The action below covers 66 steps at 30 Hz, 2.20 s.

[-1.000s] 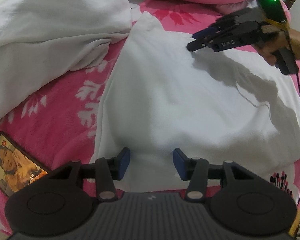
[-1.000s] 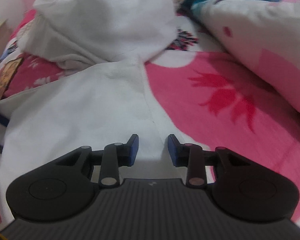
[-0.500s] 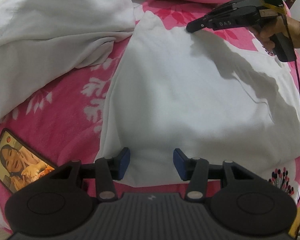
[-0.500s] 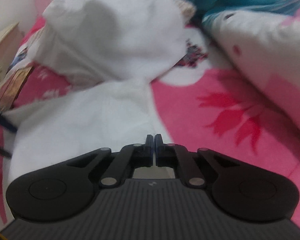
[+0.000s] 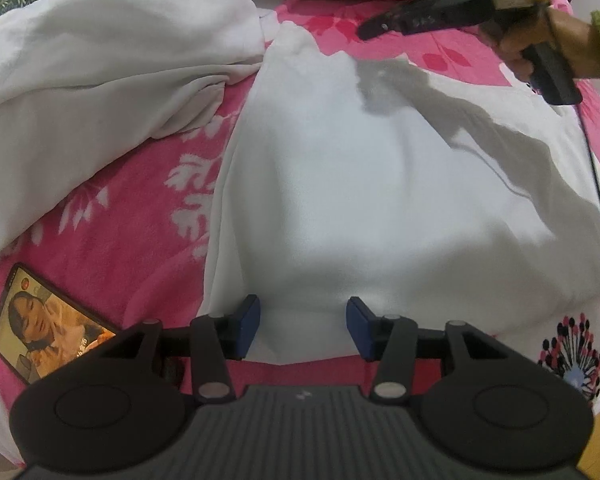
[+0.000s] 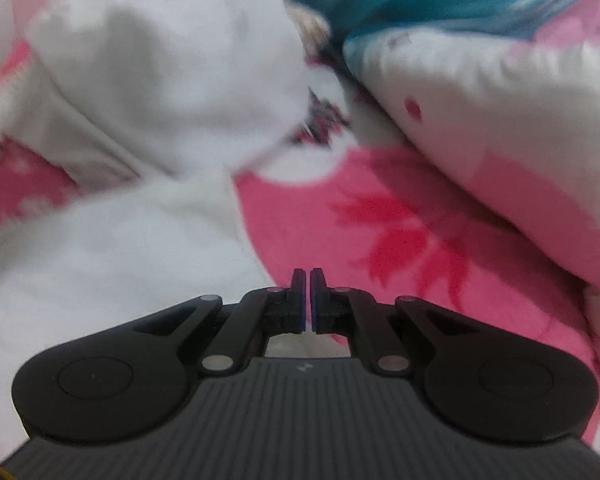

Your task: Fold clothes

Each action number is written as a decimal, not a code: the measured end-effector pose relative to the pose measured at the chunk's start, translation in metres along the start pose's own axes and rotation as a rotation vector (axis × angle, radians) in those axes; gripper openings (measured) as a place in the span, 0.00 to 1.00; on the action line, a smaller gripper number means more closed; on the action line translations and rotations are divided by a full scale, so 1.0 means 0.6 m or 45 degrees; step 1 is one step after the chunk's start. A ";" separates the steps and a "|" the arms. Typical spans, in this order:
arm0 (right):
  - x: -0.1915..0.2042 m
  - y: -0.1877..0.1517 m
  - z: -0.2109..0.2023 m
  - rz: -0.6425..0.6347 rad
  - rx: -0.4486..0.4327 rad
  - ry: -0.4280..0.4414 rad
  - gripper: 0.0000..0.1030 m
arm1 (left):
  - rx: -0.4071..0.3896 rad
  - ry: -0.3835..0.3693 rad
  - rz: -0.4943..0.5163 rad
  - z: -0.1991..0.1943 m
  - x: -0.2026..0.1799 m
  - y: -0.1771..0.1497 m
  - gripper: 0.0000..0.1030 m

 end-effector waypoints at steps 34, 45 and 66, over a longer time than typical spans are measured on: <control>-0.009 -0.198 -0.109 0.369 0.166 -0.063 0.05 | -0.070 0.040 0.171 -0.024 -0.052 0.037 0.51; -0.131 -0.245 -0.204 0.498 0.007 -0.356 0.12 | 0.034 0.142 0.181 0.019 -0.058 0.027 0.53; -0.184 -0.360 -0.345 0.568 -0.003 -0.364 0.18 | 0.056 0.233 0.132 0.029 -0.064 0.021 0.58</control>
Point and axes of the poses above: each gripper's, at about its wrist camera, not at the fingertips, and z roughly the way its jaws point, x to its left, y to its top, the point moved 8 cm from there along z, roughly the way its jaws point, and after that the axes turned 10 degrees about y, right-handed, at the moved point
